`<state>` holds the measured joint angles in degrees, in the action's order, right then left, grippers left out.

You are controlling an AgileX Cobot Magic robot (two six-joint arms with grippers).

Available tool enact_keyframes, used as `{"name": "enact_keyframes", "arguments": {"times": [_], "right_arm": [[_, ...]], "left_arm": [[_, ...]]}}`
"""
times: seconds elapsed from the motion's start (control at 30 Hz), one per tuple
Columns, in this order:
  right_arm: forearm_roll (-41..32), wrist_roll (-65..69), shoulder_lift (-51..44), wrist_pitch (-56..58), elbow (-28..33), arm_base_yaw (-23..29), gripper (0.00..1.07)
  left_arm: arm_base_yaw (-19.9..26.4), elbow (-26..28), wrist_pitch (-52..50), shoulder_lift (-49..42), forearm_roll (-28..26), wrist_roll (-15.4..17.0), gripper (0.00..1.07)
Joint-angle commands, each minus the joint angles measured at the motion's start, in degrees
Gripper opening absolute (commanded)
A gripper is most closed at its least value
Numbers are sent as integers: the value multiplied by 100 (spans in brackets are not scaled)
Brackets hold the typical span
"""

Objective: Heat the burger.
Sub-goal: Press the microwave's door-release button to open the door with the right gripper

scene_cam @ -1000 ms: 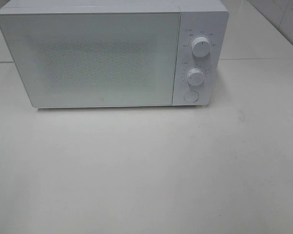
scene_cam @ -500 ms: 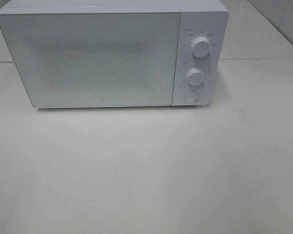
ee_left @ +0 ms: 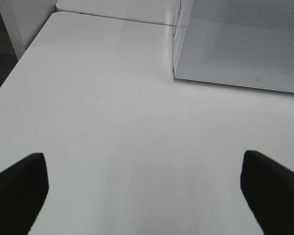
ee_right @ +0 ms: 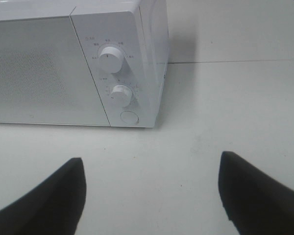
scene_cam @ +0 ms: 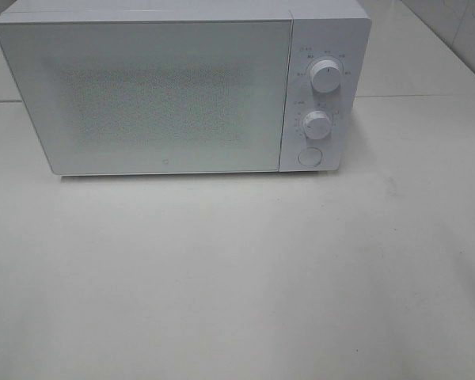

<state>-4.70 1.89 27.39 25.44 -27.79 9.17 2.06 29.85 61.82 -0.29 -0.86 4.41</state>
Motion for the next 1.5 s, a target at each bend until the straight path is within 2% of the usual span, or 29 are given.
{"name": "enact_keyframes", "arguments": {"times": [0.03,0.8,0.87,0.97,1.13,1.17,1.23,1.5], "right_arm": [[17,17,533,-630,17,-40,75],[86,57,3535,-3300,17,-34,75],[86,57,3925,-3822,74,-29,75],[86,57,3994,-3982,120,-29,75],[74,52,4360,-5541,659,-29,75],[74,52,4360,-5541,659,-29,75],[52,34,4624,-6509,997,-29,75],[34,-11,5225,-7775,1427,-29,75]], "left_arm": [[17,-6,-57,-86,-6,-11,100],[17,-6,-57,-86,-6,-11,100],[17,-6,-57,-86,-6,-11,100],[17,-6,-57,-86,-6,-11,100],[17,-6,-57,-86,-6,-11,100],[17,-6,-57,-86,-6,-11,100],[17,-6,-57,-86,-6,-11,100],[17,-6,-57,-86,-6,-11,100]]}}
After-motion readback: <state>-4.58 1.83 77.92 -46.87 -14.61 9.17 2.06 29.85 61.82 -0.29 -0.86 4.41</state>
